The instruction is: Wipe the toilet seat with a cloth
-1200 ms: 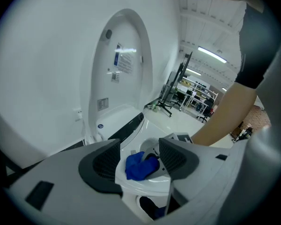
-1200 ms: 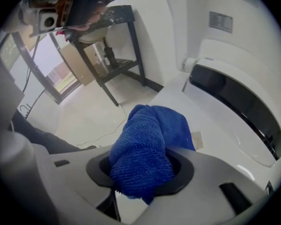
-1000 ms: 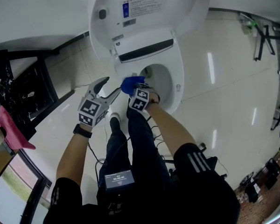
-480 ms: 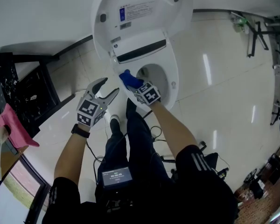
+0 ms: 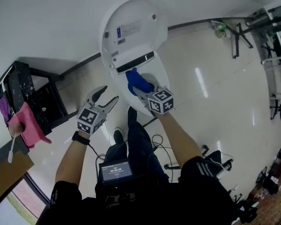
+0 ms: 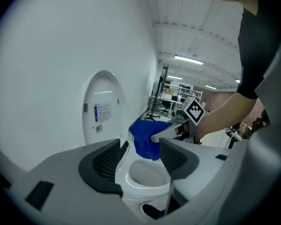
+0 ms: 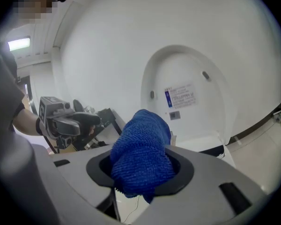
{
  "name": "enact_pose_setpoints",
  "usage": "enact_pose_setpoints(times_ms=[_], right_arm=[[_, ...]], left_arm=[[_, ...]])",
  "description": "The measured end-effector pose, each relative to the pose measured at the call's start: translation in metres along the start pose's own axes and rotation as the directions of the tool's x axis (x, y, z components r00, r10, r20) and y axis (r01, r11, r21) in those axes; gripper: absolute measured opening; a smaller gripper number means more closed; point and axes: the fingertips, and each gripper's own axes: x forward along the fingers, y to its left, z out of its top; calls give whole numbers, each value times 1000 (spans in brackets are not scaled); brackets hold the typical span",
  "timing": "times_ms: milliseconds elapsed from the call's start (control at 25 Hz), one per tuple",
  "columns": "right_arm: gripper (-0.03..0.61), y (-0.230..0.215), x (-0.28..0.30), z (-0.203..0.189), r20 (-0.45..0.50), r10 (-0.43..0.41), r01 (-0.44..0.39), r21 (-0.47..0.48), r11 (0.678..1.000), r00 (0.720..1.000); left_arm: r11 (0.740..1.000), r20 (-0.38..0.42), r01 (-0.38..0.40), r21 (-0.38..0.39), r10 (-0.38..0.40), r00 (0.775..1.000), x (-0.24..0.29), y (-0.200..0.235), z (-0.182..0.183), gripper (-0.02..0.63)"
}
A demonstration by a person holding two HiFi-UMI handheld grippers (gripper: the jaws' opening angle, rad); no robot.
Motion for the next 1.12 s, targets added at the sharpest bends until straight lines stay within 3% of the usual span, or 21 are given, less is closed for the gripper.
enact_pose_setpoints(times_ms=[240,560,800,1120], right_arm=[[178,74,-84,51,154,-76,77,-2,997,985],[178,173,-191,98,340,-139,132,42,990,930],[178,202,-250,104,378,-126,139,-9,990,917],[175,212,-306,104,405,-71,83,-14,996,912]], left_arm=[[999,77,19,28,-21,997,-74,-42,37,265],[997,205,4,72,-18,979,-166,-83,84,265],[998,226,-11,66,-5,974,-188,-113,96,265],[996,270,-78,50,61,961,-185,-149,113,265]])
